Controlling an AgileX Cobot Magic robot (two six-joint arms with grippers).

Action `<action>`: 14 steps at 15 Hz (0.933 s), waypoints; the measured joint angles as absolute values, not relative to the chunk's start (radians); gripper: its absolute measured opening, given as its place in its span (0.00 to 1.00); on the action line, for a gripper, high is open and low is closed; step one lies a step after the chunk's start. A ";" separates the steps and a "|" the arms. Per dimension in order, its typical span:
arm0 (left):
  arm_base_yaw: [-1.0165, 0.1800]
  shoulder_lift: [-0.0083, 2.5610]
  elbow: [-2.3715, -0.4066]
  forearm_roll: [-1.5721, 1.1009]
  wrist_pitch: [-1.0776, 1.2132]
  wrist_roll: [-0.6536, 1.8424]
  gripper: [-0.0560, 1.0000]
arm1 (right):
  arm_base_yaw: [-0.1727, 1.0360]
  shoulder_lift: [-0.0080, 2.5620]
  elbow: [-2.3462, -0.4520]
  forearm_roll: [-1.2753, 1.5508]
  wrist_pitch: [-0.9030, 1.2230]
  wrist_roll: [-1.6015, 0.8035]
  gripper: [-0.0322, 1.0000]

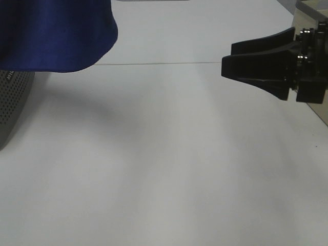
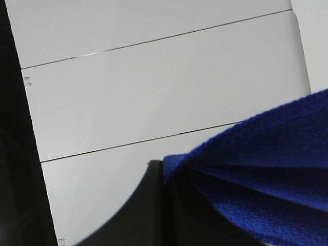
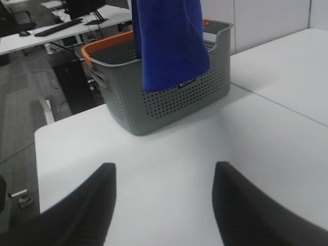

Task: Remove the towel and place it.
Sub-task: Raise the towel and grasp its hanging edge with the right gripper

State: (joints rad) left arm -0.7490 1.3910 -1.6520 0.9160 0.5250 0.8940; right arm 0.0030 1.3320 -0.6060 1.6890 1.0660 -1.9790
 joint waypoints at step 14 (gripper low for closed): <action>-0.809 1.391 -1.652 0.916 0.525 0.894 0.05 | 0.320 1.886 -1.256 1.711 1.112 -1.995 0.88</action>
State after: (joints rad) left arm -0.8090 1.3910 -1.6520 0.9160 0.5250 0.8940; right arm 0.3200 1.8860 -1.2560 1.7110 1.1120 -1.9950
